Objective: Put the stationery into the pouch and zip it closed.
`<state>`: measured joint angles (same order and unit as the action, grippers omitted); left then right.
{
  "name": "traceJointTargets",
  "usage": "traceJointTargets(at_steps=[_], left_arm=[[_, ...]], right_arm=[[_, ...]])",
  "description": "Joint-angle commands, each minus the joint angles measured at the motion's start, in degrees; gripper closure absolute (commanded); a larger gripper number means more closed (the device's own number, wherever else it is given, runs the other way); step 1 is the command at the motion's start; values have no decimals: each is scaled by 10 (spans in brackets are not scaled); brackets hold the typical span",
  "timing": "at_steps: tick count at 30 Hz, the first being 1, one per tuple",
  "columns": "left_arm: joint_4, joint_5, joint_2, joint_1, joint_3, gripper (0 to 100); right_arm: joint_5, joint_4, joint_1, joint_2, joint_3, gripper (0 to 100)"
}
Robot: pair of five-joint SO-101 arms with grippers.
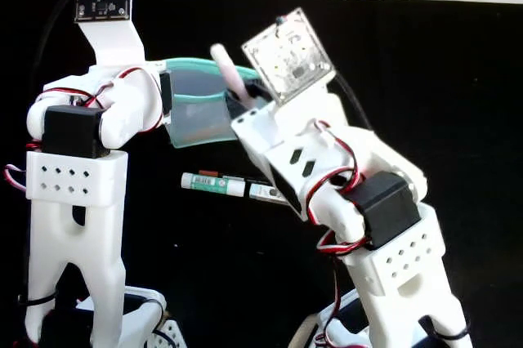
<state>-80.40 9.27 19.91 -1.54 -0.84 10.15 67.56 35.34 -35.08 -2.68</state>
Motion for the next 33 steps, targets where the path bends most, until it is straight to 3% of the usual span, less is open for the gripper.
traceJointTargets(at_steps=[1,19,33], left_arm=[[1,-3,-5,-9,13,993],[3,-3,-5,27,13,993],[3,-3,-5,28,13,993]], right_arm=[[8,-5,5,26,-78,992],[8,-116,6,267,-328,992],[4,-113,26,389,-481,992]])
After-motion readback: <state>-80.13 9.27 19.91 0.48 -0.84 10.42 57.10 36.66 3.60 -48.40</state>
